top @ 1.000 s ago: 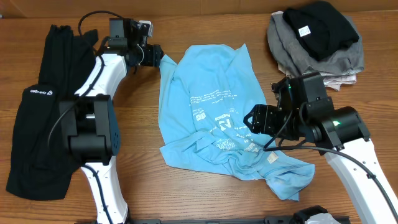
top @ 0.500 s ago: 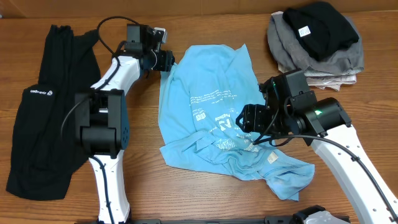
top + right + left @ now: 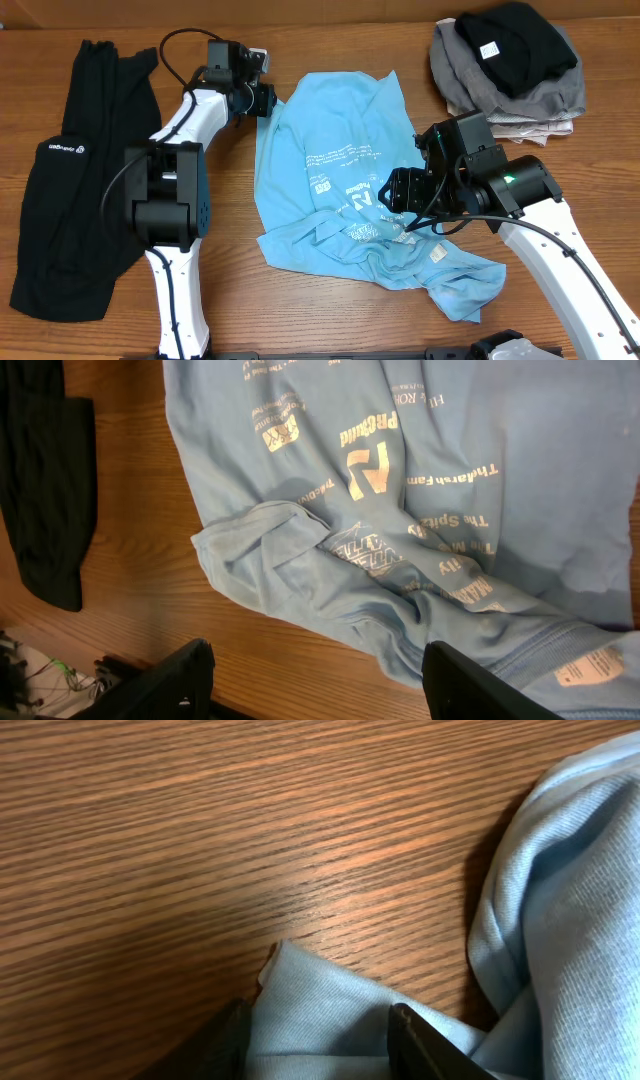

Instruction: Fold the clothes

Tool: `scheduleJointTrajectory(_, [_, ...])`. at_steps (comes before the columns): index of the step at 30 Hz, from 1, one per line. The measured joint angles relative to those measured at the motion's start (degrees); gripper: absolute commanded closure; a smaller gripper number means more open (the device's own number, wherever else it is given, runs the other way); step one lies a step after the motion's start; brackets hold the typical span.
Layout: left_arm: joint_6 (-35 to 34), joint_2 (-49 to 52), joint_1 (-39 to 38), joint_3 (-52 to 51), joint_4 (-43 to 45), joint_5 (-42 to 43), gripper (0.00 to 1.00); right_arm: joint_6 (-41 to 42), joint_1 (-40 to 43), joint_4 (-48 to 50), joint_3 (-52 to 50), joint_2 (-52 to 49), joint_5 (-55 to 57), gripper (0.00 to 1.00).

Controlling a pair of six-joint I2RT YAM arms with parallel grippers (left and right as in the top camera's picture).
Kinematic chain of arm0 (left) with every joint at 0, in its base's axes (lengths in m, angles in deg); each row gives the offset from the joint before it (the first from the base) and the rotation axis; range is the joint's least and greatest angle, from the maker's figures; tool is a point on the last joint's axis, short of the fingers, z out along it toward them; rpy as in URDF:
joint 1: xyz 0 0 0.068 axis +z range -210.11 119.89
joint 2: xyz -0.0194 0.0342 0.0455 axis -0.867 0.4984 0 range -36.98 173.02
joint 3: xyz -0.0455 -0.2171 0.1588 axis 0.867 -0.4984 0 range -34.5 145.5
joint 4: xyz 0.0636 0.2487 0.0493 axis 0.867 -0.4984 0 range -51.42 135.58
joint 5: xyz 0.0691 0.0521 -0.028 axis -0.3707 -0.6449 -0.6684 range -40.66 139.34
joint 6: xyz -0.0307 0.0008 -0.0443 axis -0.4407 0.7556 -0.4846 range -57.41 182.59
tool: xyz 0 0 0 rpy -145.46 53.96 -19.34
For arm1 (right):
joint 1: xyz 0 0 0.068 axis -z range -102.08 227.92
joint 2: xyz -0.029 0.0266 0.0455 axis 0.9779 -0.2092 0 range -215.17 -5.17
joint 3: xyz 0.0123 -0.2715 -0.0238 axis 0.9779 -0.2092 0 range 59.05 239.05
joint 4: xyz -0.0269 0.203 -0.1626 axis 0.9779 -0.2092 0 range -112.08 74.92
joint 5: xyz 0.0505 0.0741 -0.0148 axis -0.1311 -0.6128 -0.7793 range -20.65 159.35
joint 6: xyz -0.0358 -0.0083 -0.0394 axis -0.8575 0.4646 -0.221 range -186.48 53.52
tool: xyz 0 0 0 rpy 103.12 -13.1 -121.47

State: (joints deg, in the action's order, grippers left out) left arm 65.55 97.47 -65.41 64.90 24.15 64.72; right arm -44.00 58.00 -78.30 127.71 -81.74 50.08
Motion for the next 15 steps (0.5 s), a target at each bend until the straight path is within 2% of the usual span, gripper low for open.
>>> scheduleJointTrajectory(8, [0.52,0.37,-0.31,0.04,1.68,-3.1,0.59,0.0,0.0,0.79,0.0,0.0,0.0,0.31])
scheduleJointTrajectory(13, [6.29,1.16,-1.51,0.22,3.58,-5.51,0.61,0.02,0.0,1.07,0.0,0.0,0.0,0.3])
scheduleJointTrajectory(14, [7.32,1.46,-1.99,0.46,4.24,-6.36,0.65,0.0,0.0,1.11,0.0,0.0,0.02,0.3])
scheduleJointTrajectory(15, [8.02,1.66,-2.4,0.66,4.74,-7.1,0.73,0.02,0.0,1.11,0.0,0.0,0.0,0.31])
